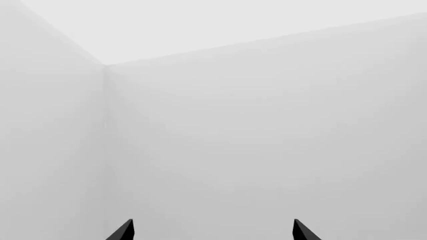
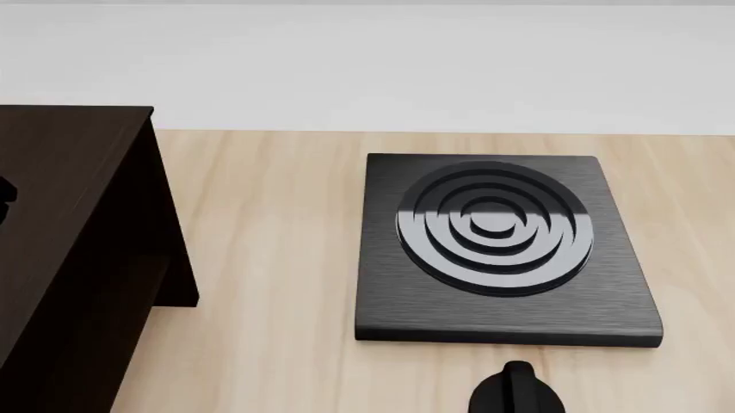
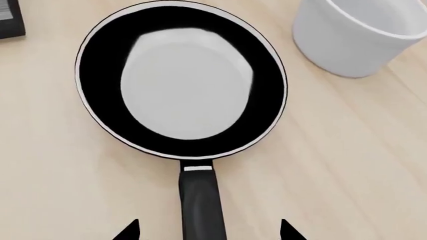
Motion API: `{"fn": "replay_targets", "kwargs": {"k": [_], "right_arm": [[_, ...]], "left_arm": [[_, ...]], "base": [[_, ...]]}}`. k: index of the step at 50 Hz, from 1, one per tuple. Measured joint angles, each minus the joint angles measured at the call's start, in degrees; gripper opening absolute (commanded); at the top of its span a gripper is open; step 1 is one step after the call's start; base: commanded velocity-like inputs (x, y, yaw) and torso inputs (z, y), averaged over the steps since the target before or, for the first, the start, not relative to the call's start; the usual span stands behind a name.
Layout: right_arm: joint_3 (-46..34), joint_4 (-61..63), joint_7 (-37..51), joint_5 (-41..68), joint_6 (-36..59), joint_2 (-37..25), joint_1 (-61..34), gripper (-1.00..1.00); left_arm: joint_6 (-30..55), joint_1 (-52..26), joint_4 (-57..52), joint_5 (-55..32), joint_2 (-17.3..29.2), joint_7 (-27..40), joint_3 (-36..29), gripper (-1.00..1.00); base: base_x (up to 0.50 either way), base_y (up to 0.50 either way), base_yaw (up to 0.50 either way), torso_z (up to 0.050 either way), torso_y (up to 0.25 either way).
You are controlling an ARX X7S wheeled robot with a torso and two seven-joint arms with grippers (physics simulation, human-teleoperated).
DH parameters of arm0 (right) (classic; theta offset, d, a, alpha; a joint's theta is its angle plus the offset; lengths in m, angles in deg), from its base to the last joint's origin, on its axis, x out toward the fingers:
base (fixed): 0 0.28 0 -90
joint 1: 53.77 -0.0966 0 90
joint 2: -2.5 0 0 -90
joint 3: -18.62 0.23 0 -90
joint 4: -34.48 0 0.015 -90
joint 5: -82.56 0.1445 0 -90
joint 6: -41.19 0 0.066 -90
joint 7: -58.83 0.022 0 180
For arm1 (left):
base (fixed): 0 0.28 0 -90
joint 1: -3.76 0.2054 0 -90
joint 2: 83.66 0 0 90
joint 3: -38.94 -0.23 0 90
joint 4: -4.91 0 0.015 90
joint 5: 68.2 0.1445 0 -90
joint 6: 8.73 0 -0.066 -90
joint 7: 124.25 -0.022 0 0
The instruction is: Put the frying pan under the cabinet shelf.
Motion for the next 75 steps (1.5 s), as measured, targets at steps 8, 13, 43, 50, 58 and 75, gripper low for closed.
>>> {"fn": "replay_targets", "kwargs": {"k": [8,13,43,50,58,75], "right_arm": [[-1.70,-1.59,-1.05,-1.35,-1.21,-0.29,-0.36,1.00],[-2.87,-2.70,-2.06,-2.50,-2.27,-0.40,-0.30,1.00],[-4.66,-3.34,-2.36,-2.90,-2.51,-0.01,0.54,1.00],[-4.44,-2.79,-1.75,-1.98,-1.73,0.12,0.57,1.00],[-4.29,-2.79,-1.73,-1.69,-1.62,0.18,0.89,1.00],[-4.88,-4.40,-3.14,-2.92,-3.15,0.41,1.84,1.00]], "left_arm": [[0.13,-0.21,-0.02,-0.09,0.04,0.12,-0.18,1.00],[0.19,-0.30,-0.07,-0.16,0.09,0.22,-0.23,1.00],[-0.25,-0.10,0.19,0.06,0.31,0.58,-0.78,1.00],[-0.19,0.00,0.04,-0.04,0.40,0.77,-0.75,1.00],[-0.16,0.02,0.00,-0.07,0.43,0.93,-0.90,1.00],[0.05,-0.28,0.04,-0.02,0.42,1.28,-1.50,1.00]], "base": [[0.00,0.00,0.00,0.000,0.000],[0.00,0.00,0.00,0.000,0.000],[0.00,0.00,0.00,0.000,0.000],[0.00,0.00,0.00,0.000,0.000],[0.00,0.00,0.00,0.000,0.000],[0.00,0.00,0.00,0.000,0.000]]}}
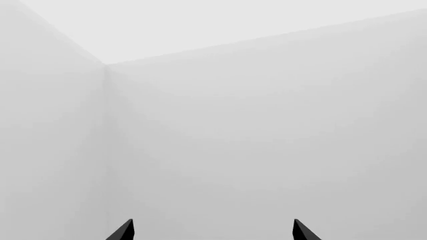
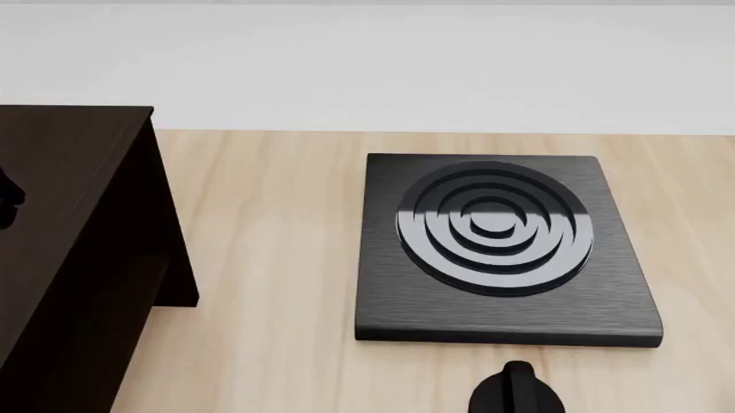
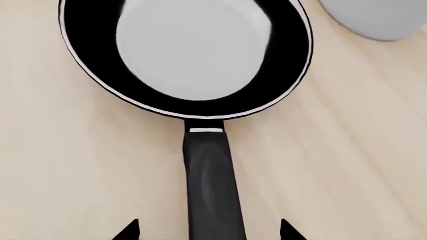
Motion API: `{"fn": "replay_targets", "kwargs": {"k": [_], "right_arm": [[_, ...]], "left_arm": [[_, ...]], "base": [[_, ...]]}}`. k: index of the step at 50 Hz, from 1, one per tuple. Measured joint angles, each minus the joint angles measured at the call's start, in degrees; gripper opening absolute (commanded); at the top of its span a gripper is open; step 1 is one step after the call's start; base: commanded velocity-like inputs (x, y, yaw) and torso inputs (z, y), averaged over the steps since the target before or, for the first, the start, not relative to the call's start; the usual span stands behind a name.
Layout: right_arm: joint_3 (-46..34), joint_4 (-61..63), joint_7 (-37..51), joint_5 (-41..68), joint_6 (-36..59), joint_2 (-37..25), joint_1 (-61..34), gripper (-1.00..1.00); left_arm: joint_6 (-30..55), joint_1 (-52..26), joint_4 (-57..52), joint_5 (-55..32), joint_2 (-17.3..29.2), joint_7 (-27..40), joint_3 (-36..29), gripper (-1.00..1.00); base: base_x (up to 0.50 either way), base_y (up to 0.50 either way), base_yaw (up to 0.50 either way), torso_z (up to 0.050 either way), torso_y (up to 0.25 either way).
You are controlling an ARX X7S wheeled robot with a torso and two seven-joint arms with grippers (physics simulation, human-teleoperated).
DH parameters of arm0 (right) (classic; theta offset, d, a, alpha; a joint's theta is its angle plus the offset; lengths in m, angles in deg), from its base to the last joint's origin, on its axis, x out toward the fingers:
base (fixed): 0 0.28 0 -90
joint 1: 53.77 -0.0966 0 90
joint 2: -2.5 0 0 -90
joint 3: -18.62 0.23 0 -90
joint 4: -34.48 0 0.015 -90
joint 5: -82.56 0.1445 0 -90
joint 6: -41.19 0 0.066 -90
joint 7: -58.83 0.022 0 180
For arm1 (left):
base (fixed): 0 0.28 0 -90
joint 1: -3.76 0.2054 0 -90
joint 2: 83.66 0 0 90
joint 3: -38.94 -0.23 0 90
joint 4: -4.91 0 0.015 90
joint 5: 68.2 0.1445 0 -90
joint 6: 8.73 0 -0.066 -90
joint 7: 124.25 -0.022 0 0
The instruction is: Put the frying pan under the cabinet shelf.
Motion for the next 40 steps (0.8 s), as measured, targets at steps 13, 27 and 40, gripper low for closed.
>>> {"fn": "replay_targets", "kwargs": {"k": [13,27,40], "right_arm": [[-0.33,-1.08,-1.16,-1.01,-1.37,0.30,0.91,1.00],[-0.86,-1.75,-1.87,-1.81,-2.45,0.58,1.36,1.00],[-1.53,-1.58,-1.35,-2.15,-3.58,0.58,1.66,-1.00]], "left_arm": [[0.22,-0.27,-0.08,-0.10,0.04,0.24,-0.34,1.00],[0.25,-0.50,-0.07,-0.15,0.08,0.38,-0.71,1.00],[-0.23,-0.07,0.18,-0.08,0.21,0.38,-0.82,1.00]], "base": [[0.00,0.00,0.00,0.000,0.000],[0.00,0.00,0.00,0.000,0.000],[0.00,0.00,0.00,0.000,0.000]]}}
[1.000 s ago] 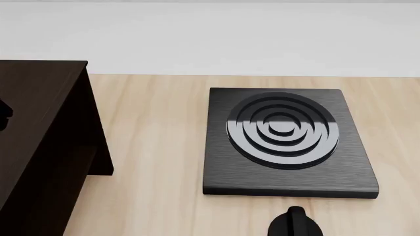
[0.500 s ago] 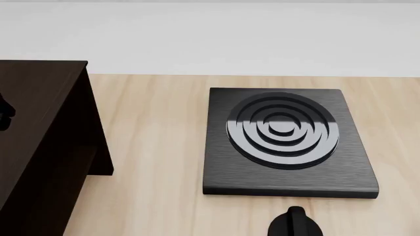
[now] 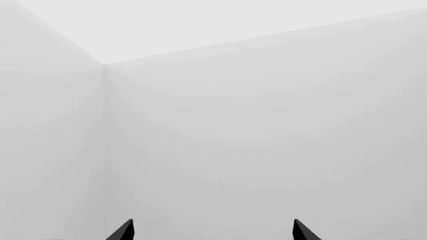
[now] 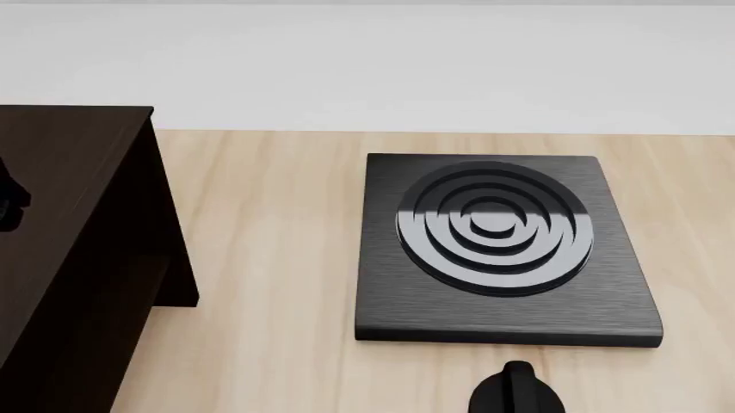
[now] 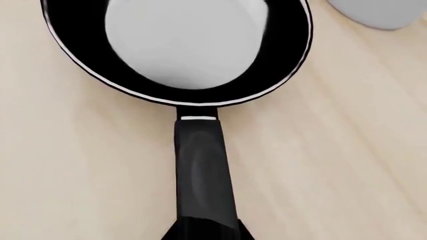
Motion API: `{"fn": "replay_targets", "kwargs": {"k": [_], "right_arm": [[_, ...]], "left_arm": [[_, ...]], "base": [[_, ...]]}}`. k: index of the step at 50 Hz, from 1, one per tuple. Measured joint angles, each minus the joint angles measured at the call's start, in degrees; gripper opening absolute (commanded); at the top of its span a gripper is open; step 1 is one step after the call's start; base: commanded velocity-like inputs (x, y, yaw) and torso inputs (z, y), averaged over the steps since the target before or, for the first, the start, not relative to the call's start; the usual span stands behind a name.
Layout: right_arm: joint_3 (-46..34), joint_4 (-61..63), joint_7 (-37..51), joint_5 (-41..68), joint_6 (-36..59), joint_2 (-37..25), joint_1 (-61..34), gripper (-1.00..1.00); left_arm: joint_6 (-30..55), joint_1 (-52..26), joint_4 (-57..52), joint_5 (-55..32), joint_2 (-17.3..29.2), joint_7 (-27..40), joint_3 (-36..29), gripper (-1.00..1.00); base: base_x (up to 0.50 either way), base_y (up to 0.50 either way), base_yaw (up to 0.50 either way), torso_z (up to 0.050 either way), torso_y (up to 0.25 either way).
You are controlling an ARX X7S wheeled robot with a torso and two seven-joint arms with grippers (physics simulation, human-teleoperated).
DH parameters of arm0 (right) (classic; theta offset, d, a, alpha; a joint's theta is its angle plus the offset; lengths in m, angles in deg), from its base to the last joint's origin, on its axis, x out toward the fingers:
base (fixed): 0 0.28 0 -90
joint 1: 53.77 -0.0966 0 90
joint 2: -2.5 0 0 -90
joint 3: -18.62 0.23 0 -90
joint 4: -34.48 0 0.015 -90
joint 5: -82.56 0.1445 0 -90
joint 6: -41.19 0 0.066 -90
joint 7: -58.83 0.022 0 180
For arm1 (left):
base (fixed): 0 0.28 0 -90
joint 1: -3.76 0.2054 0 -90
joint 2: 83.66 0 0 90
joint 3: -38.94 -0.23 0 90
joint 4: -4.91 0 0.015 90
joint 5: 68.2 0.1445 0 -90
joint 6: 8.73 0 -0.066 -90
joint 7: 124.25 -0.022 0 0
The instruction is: Put the frying pan under the cabinet shelf.
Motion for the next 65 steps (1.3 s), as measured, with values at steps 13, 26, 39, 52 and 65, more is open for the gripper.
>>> {"fn": "replay_targets", "kwargs": {"k": [13,26,39,52,65], "right_arm": [[-0.26,0.37,-0.30,-0.34,-1.17,0.16,0.51,-1.00],[2.28,4.71,0.92,1.93,-1.21,0.30,2.47,-1.00],[5.53,11.39,2.38,3.88,-0.63,-0.67,4.66,-1.00],[7.40,18.61,5.04,6.94,1.12,-2.60,4.81,-1.00],[4.74,24.29,10.73,12.71,4.20,-6.16,-0.58,-1.00]], "left_arm": [[-0.32,0.59,-0.09,-0.08,0.16,0.14,0.01,1.00],[0.03,0.55,-0.48,-0.41,0.35,0.47,0.01,1.00],[1.07,-0.31,-0.87,-1.41,0.48,0.89,0.31,1.00],[0.64,0.23,-1.33,-1.43,0.67,1.15,0.42,1.00],[0.44,0.71,-1.73,-1.78,0.91,1.43,0.86,1.00]], "base": [[0.00,0.00,0.00,0.000,0.000],[0.00,0.00,0.00,0.000,0.001],[0.00,0.00,0.00,0.000,0.001],[0.00,0.00,0.00,0.000,0.002],[0.00,0.00,0.00,0.000,0.001]]}}
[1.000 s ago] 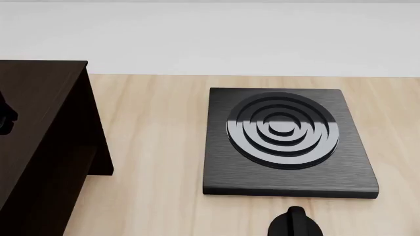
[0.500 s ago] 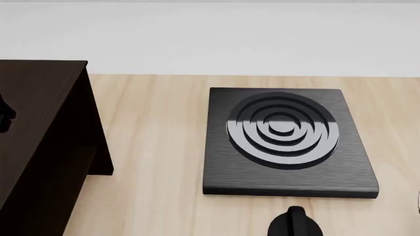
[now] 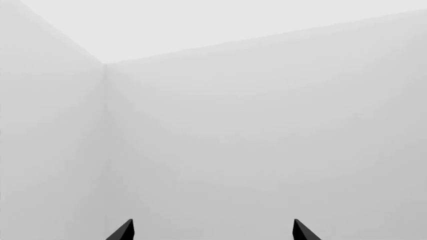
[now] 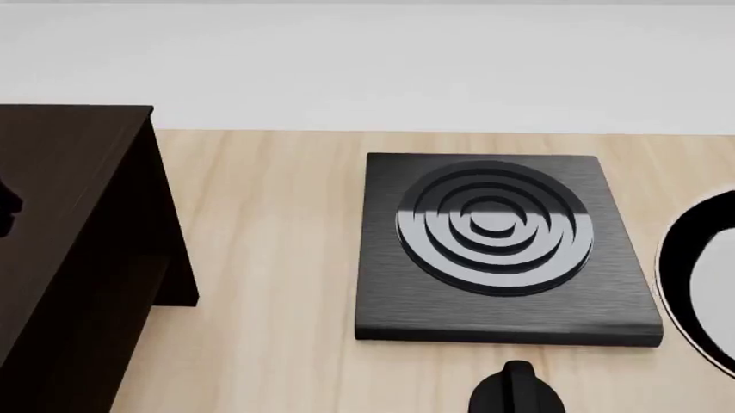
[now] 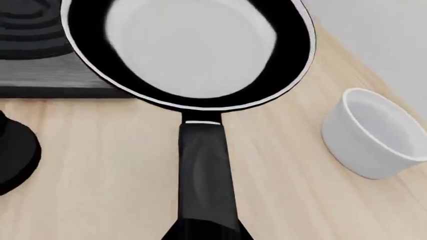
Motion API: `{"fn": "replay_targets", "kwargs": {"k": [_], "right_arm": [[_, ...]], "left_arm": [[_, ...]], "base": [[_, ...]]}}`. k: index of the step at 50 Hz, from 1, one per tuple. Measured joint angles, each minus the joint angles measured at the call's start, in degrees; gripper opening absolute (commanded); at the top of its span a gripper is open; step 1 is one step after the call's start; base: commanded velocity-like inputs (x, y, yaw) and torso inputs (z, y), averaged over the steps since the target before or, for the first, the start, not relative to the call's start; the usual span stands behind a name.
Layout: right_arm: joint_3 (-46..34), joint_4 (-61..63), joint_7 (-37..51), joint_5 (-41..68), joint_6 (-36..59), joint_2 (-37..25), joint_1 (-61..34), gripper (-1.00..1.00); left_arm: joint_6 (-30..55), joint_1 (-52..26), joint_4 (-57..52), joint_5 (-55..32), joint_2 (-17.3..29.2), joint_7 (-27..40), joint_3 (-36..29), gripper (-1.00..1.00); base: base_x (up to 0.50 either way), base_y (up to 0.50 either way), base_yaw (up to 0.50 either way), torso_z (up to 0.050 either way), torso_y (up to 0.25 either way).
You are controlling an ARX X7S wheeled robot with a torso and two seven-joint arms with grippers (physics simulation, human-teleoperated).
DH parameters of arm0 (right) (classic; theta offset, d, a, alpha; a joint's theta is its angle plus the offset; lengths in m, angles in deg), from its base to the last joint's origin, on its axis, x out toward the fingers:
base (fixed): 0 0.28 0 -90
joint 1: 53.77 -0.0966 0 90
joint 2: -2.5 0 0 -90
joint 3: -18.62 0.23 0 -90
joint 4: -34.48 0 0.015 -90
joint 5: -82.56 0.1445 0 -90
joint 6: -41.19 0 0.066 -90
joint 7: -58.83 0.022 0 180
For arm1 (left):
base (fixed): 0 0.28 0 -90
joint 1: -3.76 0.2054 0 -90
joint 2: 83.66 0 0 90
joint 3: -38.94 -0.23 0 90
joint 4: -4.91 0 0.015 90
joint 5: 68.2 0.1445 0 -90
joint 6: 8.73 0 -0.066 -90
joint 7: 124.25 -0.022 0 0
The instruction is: Put the frying pan under the cabinet shelf.
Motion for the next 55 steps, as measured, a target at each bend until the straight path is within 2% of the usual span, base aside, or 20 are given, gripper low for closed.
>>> {"fn": "replay_targets", "kwargs": {"k": [13,26,37,55], "right_arm": [[-11.53,1.69,7.81,8.20,3.28,-3.73,-13.48,-1.00],[-25.21,0.34,11.59,12.15,6.27,-3.64,-28.27,-1.00],[-34.08,-0.68,10.22,10.59,7.58,-2.03,-35.85,-1.00],[-44.45,-1.23,4.27,3.25,6.20,0.18,-39.90,-1.00]], "left_arm": [[-0.19,0.91,-0.63,-0.51,0.48,0.38,0.89,1.00],[-0.49,2.17,-1.33,-1.03,1.06,0.79,1.99,1.00],[-1.13,3.16,-1.24,-1.02,1.33,0.90,2.46,1.00],[-1.66,4.18,-1.43,-1.25,1.65,1.19,2.94,1.00]], "base": [[0.00,0.00,0.00,0.000,0.002],[0.00,0.00,0.00,0.001,0.002],[0.00,0.00,0.00,0.000,0.001],[0.00,0.00,0.00,0.001,0.002]]}}
